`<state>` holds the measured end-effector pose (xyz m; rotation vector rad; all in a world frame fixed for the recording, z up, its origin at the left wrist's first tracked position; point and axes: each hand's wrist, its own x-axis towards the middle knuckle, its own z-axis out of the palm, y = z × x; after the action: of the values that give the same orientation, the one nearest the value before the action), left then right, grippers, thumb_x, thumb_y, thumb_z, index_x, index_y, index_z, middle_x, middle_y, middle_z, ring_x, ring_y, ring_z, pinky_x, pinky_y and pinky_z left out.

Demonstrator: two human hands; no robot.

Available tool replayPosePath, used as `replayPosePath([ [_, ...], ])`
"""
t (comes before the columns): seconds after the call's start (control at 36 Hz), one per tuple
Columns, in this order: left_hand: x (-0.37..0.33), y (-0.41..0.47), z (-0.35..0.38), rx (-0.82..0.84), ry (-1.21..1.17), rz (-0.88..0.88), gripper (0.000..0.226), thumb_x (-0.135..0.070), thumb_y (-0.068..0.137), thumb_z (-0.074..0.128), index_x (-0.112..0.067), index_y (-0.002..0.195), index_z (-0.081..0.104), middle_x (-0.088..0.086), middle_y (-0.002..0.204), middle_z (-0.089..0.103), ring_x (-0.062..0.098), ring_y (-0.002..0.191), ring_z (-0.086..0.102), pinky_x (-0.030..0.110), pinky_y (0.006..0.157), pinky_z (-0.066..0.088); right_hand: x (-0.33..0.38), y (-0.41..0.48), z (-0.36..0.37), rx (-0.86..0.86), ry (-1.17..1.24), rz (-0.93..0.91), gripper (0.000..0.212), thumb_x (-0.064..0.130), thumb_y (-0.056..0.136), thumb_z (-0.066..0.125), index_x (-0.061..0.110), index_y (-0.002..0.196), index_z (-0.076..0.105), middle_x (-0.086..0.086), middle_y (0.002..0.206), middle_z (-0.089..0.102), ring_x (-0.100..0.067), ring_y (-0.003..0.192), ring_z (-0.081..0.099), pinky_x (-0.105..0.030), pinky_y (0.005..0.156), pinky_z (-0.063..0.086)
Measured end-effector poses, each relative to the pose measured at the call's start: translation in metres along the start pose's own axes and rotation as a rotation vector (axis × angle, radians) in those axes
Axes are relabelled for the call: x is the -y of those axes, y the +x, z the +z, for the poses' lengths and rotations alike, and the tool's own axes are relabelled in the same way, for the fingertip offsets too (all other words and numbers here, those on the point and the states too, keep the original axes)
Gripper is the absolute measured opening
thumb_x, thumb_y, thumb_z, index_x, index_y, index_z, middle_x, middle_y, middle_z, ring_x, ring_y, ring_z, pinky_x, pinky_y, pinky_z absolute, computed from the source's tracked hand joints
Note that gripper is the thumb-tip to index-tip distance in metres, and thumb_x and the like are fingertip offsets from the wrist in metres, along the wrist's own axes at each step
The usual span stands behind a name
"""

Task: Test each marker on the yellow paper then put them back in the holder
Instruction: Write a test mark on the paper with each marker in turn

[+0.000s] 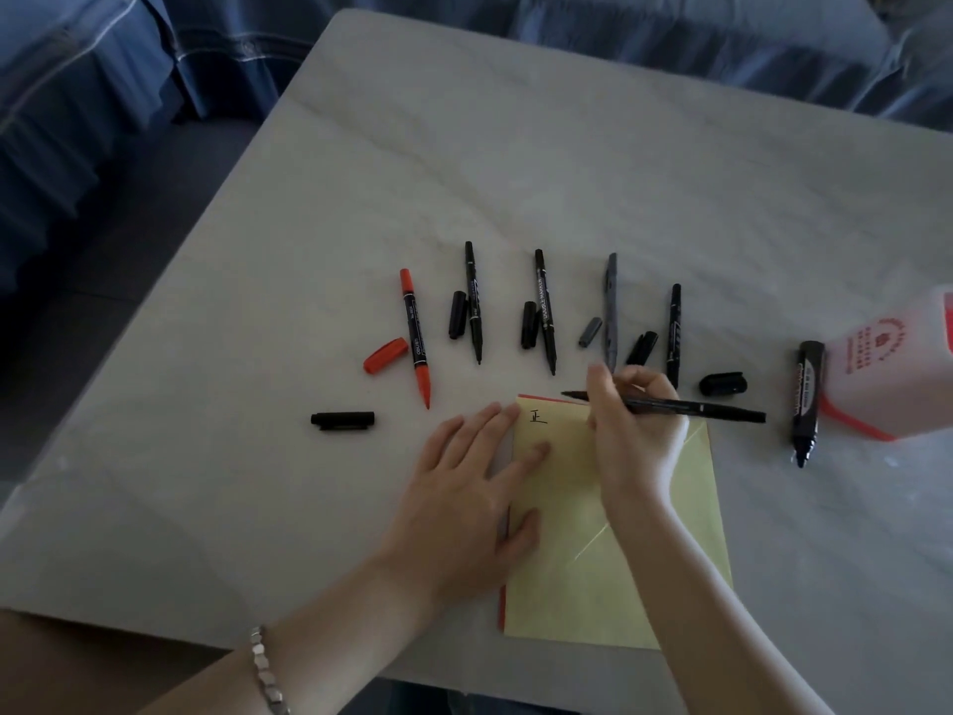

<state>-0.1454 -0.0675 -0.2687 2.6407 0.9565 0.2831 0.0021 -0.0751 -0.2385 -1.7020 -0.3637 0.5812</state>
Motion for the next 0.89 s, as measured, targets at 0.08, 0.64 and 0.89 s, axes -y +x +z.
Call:
replayPosePath([
  [0.08, 0.001, -0.004, -0.004, -0.085, -0.082, 0.014, 0.043, -0.038, 0.083, 0.043, -0.023, 0.123, 0.051, 0.008, 0.136, 0.051, 0.021, 0.127, 0.043, 0.038, 0.109, 0.027, 0.016, 0.004, -0.009, 0.119, 0.008, 0.019, 0.03, 0.019, 0.082, 0.066, 0.014, 0.061, 0.046, 0.008, 0.034, 0.045, -0.002, 0.03, 0.034, -0.012, 0.036, 0.031],
  [0.64, 0.091, -0.051, -0.045, -0.255, 0.117, -0.555, 0.055, -0.037, 0.082, 0.035, -0.003, 0.12, 0.055, 0.016, 0.125, 0.057, 0.033, 0.117, 0.053, 0.046, 0.098, 0.041, 0.07, -0.038, 0.064, 0.923, -1.016, -0.489, 0.02, 0.03, 0.09, 0.054, 0.026, 0.071, 0.046, 0.003, 0.073, 0.049, -0.023, 0.073, 0.05, -0.029, 0.057, 0.037],
  [0.89, 0.093, -0.049, -0.042, -0.246, 0.143, -0.558, 0.052, -0.037, 0.08, 0.038, -0.005, 0.115, 0.059, 0.011, 0.123, 0.06, 0.029, 0.116, 0.054, 0.042, 0.1, 0.036, 0.033, -0.044, 0.109, 1.029, -1.121, -0.579, 0.026, 0.028, 0.089, 0.056, 0.005, 0.1, 0.058, -0.007, 0.09, 0.049, -0.033, 0.09, 0.057, -0.033, 0.069, 0.042],
])
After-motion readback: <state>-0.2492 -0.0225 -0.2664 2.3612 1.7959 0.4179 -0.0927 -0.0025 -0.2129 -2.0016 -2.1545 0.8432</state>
